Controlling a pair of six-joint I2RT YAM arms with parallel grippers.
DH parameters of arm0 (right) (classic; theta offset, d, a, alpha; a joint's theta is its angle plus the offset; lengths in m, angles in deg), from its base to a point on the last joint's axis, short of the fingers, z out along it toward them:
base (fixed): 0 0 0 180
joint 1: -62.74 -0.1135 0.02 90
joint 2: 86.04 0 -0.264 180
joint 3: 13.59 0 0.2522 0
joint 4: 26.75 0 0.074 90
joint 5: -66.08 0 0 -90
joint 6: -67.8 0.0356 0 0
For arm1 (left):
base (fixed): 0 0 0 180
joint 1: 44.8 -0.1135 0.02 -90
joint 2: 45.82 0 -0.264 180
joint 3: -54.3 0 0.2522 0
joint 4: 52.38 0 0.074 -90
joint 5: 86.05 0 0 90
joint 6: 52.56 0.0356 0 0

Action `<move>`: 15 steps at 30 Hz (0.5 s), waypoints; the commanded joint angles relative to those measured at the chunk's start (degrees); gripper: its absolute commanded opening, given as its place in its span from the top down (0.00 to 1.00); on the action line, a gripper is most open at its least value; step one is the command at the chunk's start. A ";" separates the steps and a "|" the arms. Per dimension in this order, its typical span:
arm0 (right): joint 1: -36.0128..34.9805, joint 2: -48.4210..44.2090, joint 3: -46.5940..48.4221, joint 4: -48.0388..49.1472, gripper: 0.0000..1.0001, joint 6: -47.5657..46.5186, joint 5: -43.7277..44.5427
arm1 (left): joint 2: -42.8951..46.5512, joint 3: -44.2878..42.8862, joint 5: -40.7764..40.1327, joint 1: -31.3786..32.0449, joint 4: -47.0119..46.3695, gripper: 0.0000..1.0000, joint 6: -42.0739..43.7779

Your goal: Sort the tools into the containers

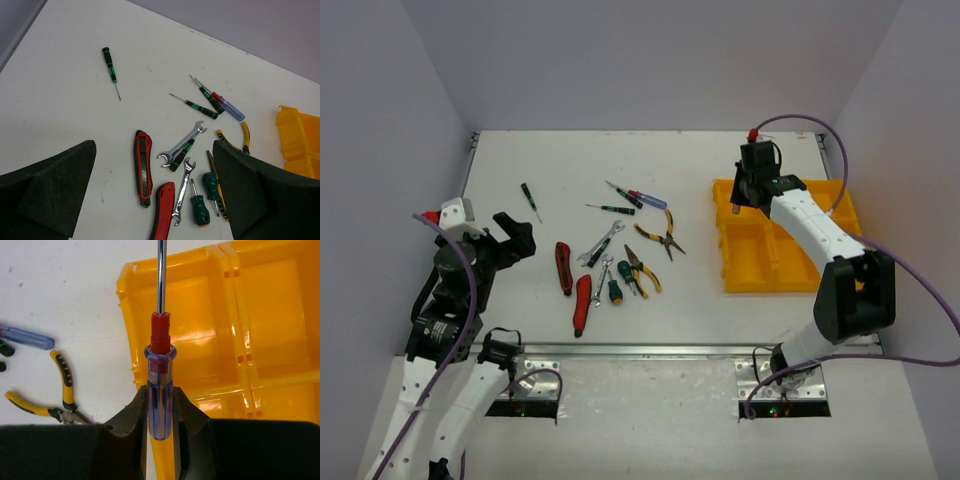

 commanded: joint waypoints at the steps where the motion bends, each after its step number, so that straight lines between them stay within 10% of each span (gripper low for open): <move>1: 1.30 7.73 8.53 2.78 1.00 7.62 5.77 | -0.09 -0.04 0.43 -0.44 -3.06 0.00 0.62; 8: 3.74 15.96 14.20 -1.03 0.95 12.22 6.07 | 0.61 0.19 1.05 -0.44 -3.32 0.00 0.80; 15: 3.83 15.23 12.96 0.22 0.55 13.18 3.27 | 0.51 0.12 1.14 -0.44 -3.16 0.00 0.80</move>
